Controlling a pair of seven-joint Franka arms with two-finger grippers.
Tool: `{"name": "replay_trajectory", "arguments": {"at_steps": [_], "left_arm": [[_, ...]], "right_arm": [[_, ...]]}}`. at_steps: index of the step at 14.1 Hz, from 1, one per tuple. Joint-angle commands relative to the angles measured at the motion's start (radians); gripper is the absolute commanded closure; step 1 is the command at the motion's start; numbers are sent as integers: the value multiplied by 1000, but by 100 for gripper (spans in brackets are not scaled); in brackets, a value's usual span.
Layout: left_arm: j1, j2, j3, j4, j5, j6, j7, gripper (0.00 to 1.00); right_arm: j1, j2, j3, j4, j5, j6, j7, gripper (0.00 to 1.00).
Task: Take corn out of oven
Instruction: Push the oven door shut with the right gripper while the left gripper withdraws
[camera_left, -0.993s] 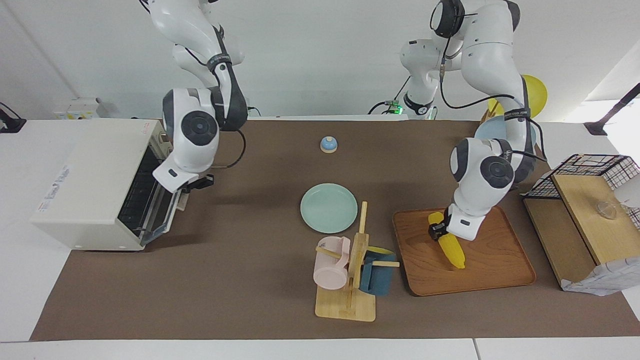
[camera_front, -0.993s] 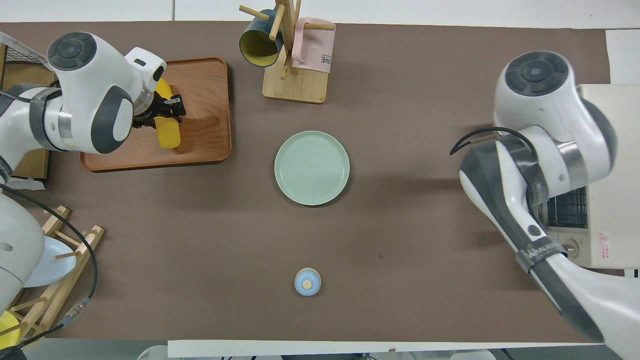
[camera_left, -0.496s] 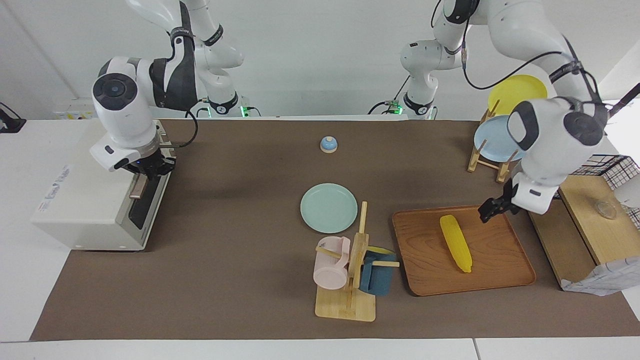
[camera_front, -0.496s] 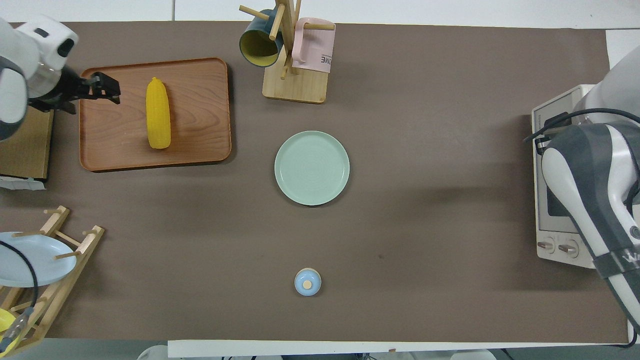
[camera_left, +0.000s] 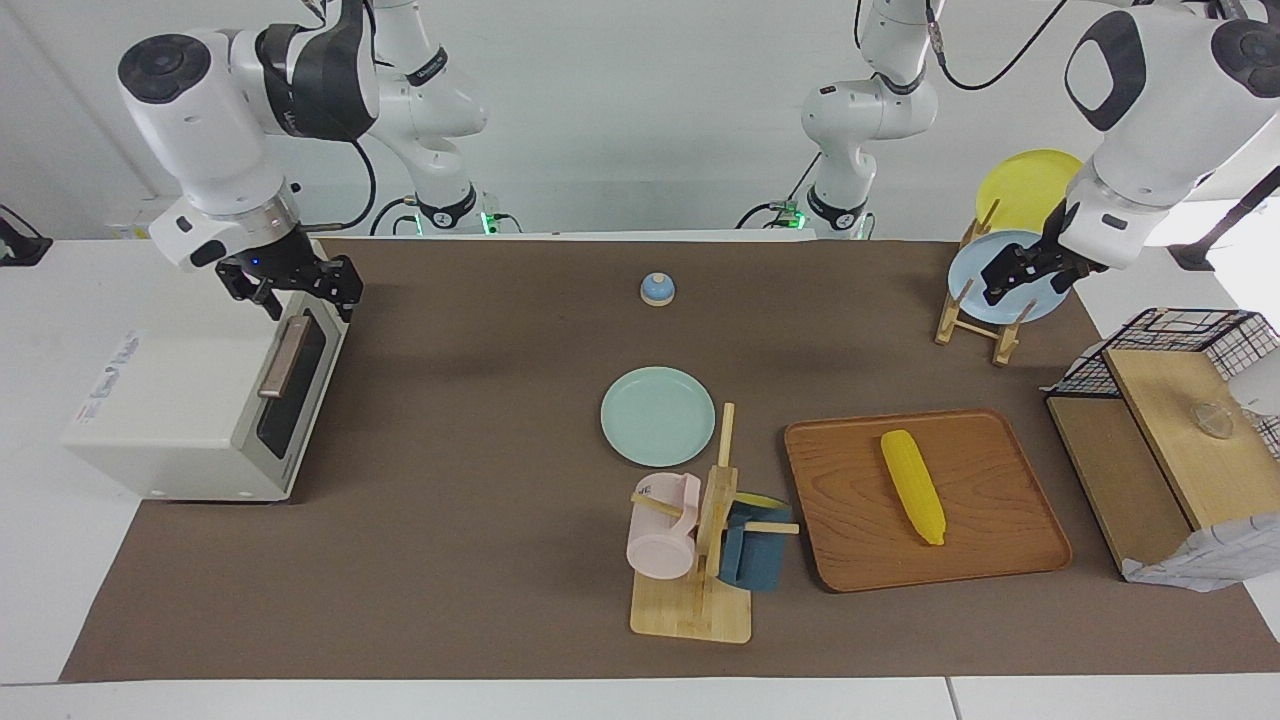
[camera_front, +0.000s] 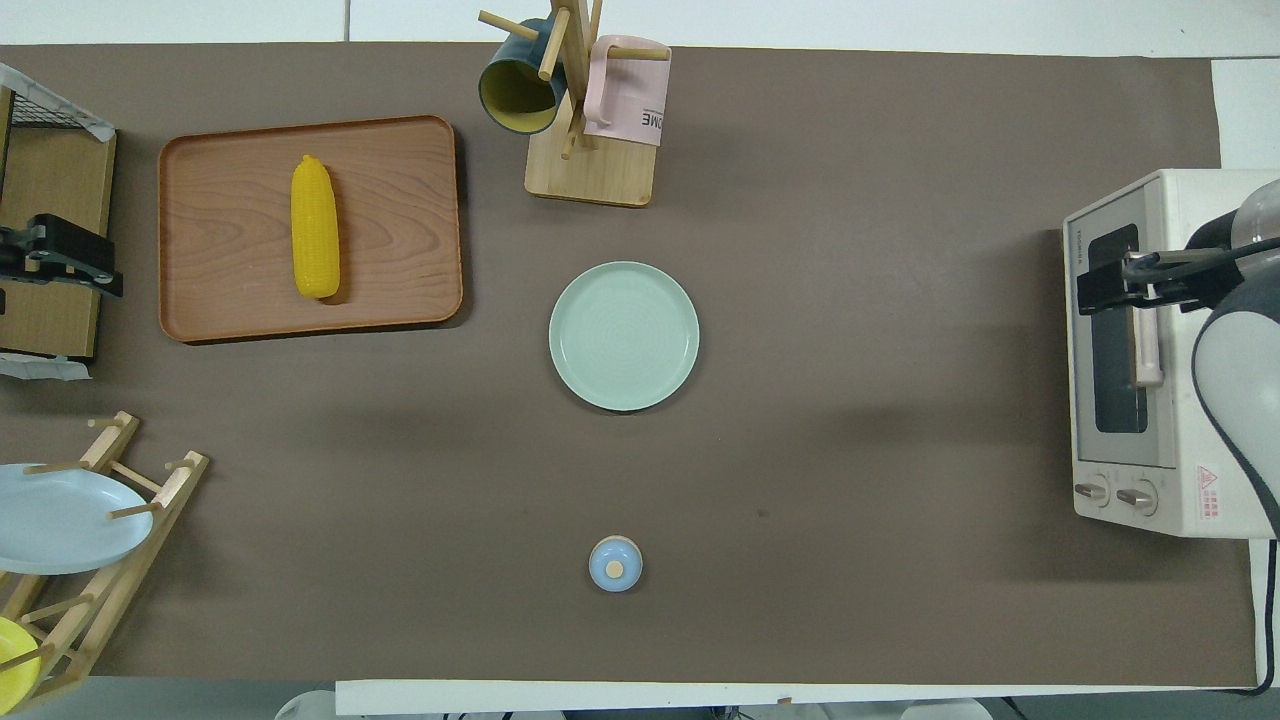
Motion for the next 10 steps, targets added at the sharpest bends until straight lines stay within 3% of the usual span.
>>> {"name": "replay_trajectory", "arguments": {"at_steps": [1,4,7,10], "left_arm": [[34,-28,-5,-19,-40,-16,38,0],[34,-43,-9,-19,-40,-19,95,0],[28,-58,-17,-19,-40,-21,94,0],[25,-66,-17,-19,-40,-27,97,0]], "right_arm": [[-46,16,-11,140,58,-120,-10,0],[-65,27,-14,228,54,-196,-13,0],[-106,12,-29,169,54,-185,-45,0],[13,1,-158,158,55,-193,-53,0]]}}
